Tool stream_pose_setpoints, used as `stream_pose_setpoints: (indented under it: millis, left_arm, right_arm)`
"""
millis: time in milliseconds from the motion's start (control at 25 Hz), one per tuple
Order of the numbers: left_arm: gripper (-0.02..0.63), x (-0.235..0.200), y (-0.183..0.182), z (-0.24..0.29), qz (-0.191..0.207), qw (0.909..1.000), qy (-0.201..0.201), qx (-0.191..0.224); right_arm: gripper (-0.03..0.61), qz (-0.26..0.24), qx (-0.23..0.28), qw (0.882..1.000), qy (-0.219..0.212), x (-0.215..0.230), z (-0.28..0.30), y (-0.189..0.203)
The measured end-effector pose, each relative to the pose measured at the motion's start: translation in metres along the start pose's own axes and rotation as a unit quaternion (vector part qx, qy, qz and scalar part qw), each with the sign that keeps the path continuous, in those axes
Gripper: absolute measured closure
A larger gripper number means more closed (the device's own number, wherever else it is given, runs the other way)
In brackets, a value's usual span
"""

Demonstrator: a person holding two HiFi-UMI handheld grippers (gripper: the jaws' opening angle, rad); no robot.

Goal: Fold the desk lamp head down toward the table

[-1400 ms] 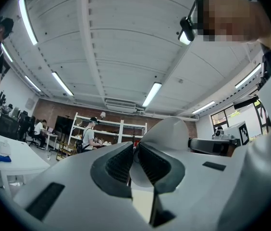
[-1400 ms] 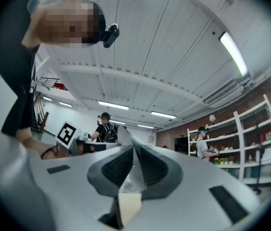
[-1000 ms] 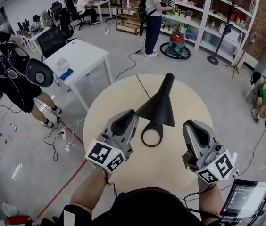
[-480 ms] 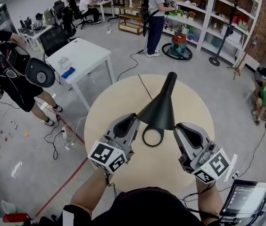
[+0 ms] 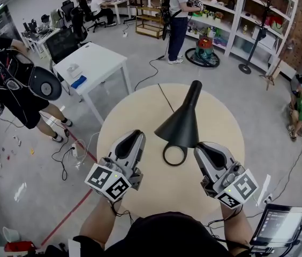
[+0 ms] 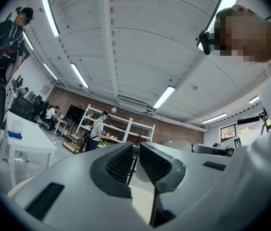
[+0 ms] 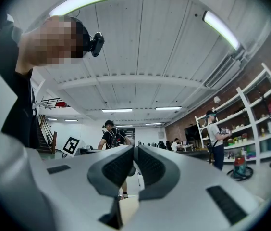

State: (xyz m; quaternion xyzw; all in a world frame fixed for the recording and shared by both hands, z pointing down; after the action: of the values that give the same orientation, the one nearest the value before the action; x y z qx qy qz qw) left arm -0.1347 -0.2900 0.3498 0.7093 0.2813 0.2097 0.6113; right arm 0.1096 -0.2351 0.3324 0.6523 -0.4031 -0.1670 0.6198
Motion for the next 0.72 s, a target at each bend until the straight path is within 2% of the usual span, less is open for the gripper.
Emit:
stream_pose_setpoints:
  millis: [120,240,560,720]
  left_arm:
    - [0.581,0.005,-0.024,0.001,0.008,0.9995,0.027,0.016]
    - [0.581,0.017,-0.033,0.002,0.019,0.9980,0.059,0.014]
    - [0.581,0.033,-0.010,0.010,0.010,0.9944,0.093,-0.049]
    - [0.581,0.035,0.002,0.013,0.009,0.9925,0.097,-0.074]
  right_arm:
    - [0.548,0.009,-0.002,1.000,0.002,0.001,-0.002,0.004]
    - [0.548,0.013,-0.013,1.000,0.003,0.001,-0.002,0.013]
    - [0.548,0.011,-0.033,0.999,0.011,0.005,-0.003,0.029]
    - [0.548,0.004,-0.047,0.999,0.022,0.007,-0.004,0.038]
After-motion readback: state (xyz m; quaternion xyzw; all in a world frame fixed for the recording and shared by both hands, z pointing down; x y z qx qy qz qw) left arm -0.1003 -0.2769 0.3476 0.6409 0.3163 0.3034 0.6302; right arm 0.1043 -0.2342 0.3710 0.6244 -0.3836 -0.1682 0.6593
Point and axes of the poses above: the fingertips, and each gripper's own axes: z forward along the fingers, x to its right, y out of its underside, the point moved 7 cm from there along -z, backward along the fingers, and after that the axes turned 13 degrees about z, right-handed, at the moved point
